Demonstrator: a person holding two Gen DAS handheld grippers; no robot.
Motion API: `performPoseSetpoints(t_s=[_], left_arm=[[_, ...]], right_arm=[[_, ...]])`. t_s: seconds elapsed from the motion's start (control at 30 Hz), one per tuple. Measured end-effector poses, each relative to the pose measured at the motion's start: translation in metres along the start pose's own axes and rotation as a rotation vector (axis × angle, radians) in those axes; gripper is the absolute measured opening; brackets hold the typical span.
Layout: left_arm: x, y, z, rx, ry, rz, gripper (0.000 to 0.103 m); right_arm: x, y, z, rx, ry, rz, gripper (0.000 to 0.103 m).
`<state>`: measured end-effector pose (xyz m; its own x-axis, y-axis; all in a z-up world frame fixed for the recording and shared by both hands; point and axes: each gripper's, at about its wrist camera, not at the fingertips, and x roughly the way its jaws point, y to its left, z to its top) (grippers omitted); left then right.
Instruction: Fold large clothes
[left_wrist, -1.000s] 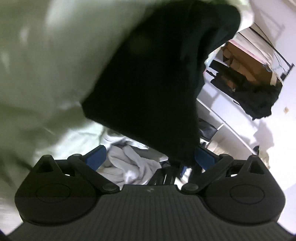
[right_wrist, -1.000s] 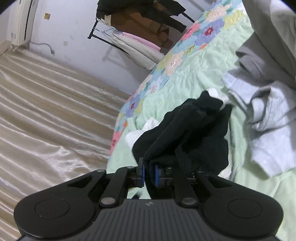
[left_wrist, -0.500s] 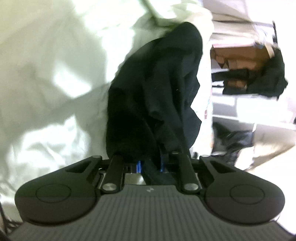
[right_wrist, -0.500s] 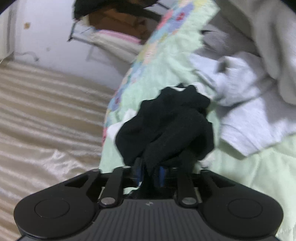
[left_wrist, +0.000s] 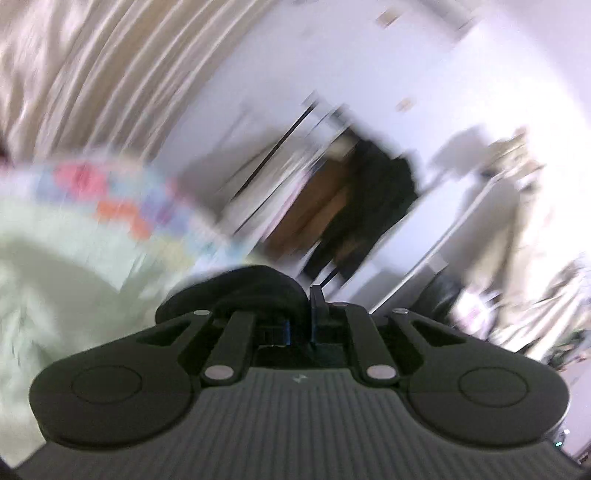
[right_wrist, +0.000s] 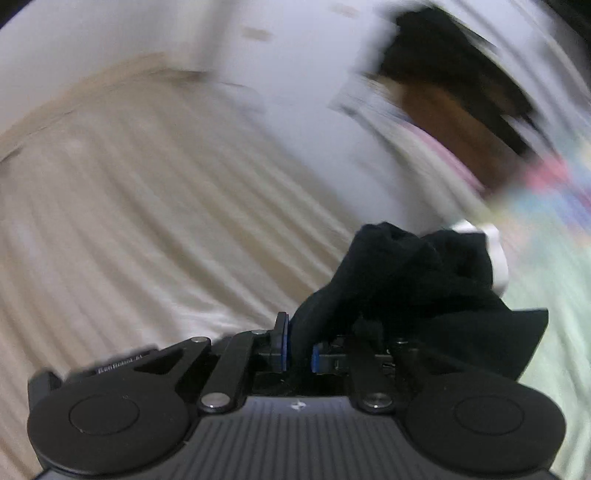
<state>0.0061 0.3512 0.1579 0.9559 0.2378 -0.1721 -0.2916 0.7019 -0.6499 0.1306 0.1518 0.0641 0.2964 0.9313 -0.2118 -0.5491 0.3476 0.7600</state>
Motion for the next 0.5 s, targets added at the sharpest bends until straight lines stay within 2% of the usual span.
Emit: performPoseSetpoints(t_s=[0.03,0.1,0.17,0.2,0.27,0.3,0.33,0.37,0.43,0.5], left_arm=[[-0.008,0.0,-0.001,0.003,-0.001,0.002,0.008],[-0.046,0.008,-0.022,0.019,0.015,0.067,0.009],[-0.055,0.028,-0.056,-0.017,0.076,0.15,0.008],[-0.059,0.034,-0.062,-0.021,0.087,0.161,0.008],[-0.067,0.071,-0.112,-0.053,0.202,0.285,0.008],[-0.066,0.08,-0.124,-0.062,0.233,0.309,0.008],[-0.062,0.108,-0.155,-0.122,0.331,0.375,0.008],[-0.062,0.125,-0.168,-0.17,0.374,0.397,0.008],[-0.062,0.145,-0.179,-0.216,0.401,0.407,0.008],[-0.055,0.151,-0.175,-0.215,0.396,0.414,0.008]], right_arm=[[-0.003,-0.002,-0.01,0.015,0.04,-0.006,0.011],[-0.01,-0.005,-0.031,0.045,0.119,-0.017,0.011],[-0.016,-0.008,-0.052,0.074,0.198,-0.028,0.012],[-0.02,-0.009,-0.063,0.089,0.237,-0.034,0.012],[-0.026,-0.012,-0.083,0.119,0.316,-0.045,0.012],[-0.028,-0.017,-0.096,0.139,0.359,-0.061,0.012],[-0.026,-0.035,-0.116,0.181,0.411,-0.111,0.012],[-0.025,-0.051,-0.132,0.224,0.45,-0.144,0.012],[-0.026,-0.072,-0.151,0.286,0.477,-0.166,0.012],[-0.023,-0.083,-0.156,0.329,0.481,-0.152,0.012]])
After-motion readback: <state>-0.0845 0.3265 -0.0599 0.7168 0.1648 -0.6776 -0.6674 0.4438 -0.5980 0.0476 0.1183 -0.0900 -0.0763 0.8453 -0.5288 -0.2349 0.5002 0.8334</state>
